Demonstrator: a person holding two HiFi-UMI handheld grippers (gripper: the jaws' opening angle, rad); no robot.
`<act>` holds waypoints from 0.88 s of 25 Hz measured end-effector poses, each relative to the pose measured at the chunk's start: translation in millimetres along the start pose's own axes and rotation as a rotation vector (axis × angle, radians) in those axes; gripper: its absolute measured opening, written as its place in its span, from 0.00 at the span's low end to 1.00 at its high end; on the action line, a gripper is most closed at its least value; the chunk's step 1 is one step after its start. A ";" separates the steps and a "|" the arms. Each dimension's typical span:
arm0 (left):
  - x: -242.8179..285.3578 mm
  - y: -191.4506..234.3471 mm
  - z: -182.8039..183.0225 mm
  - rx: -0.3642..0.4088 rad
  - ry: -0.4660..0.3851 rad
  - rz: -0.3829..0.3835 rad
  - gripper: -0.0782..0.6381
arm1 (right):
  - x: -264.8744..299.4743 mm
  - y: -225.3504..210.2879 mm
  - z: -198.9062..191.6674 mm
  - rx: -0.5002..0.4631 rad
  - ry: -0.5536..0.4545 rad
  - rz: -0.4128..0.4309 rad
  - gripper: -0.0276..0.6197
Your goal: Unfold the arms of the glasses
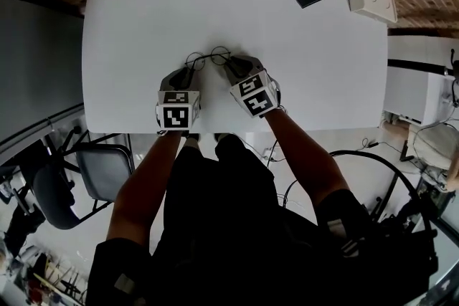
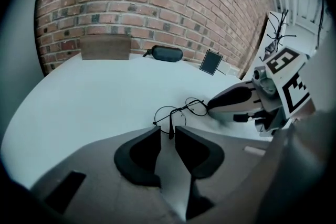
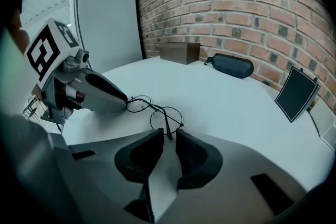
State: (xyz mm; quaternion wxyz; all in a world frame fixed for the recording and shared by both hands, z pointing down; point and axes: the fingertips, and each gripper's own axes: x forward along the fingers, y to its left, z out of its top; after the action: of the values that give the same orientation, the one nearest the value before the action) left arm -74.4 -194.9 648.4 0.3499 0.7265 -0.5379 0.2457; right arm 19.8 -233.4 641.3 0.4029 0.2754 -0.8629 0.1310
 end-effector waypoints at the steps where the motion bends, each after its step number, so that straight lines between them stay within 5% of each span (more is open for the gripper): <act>1: 0.4 0.3 -0.8 0.010 0.004 0.005 0.23 | 0.1 0.5 0.0 -0.003 0.001 -0.001 0.16; 10: 2.4 -4.5 -4.8 0.034 0.052 -0.019 0.16 | -0.2 5.3 -0.8 -0.020 0.013 -0.022 0.09; 22: -19.0 -13.2 2.0 0.067 0.007 -0.045 0.16 | -22.3 25.5 6.1 -0.028 -0.029 -0.021 0.08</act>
State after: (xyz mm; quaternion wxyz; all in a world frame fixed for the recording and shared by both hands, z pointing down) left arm -67.5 -182.5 630.0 0.3328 0.7489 -0.5117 0.2580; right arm 12.8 -207.2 620.2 0.3954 0.2806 -0.8675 0.1109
